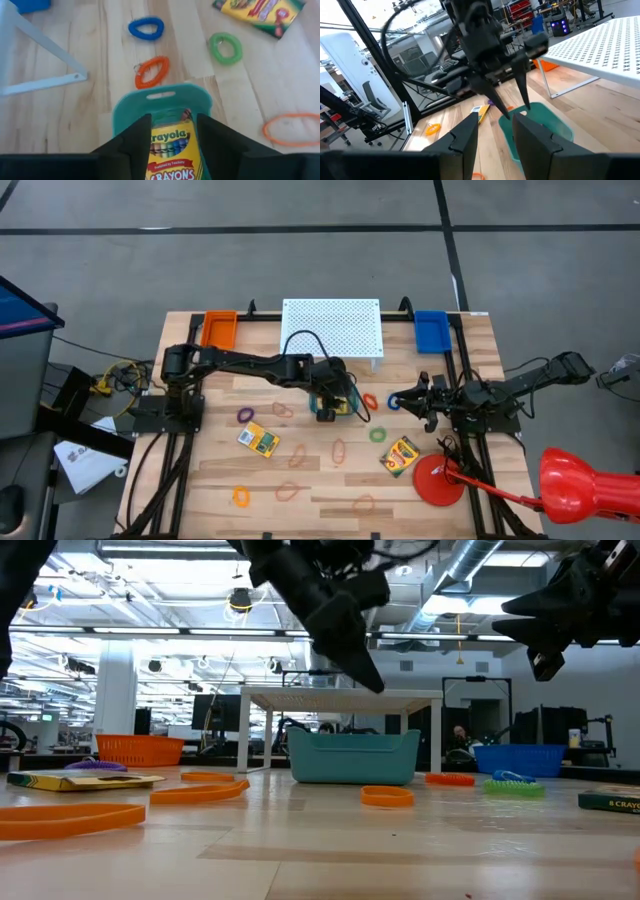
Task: Pick & Place Office Desk Supplies
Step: Put the yellow crayon box into the green bin
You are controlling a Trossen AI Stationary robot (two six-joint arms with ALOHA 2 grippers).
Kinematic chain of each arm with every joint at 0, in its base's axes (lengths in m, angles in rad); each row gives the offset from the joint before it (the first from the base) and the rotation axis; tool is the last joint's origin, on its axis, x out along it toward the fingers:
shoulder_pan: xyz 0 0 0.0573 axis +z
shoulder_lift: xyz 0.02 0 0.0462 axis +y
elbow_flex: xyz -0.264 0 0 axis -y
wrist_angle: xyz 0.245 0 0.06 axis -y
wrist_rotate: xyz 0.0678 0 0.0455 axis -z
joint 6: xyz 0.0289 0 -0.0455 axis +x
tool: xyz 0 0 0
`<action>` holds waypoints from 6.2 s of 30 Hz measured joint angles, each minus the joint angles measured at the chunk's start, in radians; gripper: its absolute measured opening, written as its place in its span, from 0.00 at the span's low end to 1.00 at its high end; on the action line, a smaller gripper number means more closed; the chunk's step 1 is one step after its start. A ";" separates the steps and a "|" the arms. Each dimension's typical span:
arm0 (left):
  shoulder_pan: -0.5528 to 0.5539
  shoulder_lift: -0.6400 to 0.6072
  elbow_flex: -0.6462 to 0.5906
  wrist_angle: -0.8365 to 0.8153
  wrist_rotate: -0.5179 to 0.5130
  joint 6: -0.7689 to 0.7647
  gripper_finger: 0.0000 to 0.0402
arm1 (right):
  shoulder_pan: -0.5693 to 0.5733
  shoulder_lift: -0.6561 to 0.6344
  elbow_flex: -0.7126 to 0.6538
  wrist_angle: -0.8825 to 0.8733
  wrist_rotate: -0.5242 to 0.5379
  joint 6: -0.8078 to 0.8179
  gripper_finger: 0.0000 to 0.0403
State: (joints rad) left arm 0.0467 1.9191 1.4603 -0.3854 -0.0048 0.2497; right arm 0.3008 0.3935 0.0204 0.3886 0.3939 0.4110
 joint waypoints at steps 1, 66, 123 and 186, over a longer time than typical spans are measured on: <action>-0.002 -0.012 0.000 -0.007 -0.001 0.000 0.39 | 0.000 0.000 0.000 0.000 0.000 0.000 0.29; -0.854 -0.033 -0.432 -0.397 -0.672 -1.049 0.40 | 0.079 0.006 0.000 0.009 0.001 0.034 0.29; -0.782 -0.313 -0.554 -0.177 -0.832 -1.218 0.00 | 0.079 0.008 0.000 0.005 0.001 0.026 0.29; -0.703 -0.391 -0.688 0.368 -0.877 -0.680 0.00 | -0.147 1.339 0.589 0.521 -0.380 -0.278 0.62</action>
State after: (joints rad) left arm -0.6559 1.5284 0.7719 -0.0170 -0.8822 -0.4301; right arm 0.1539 1.7321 0.6091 0.9096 0.0135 0.1333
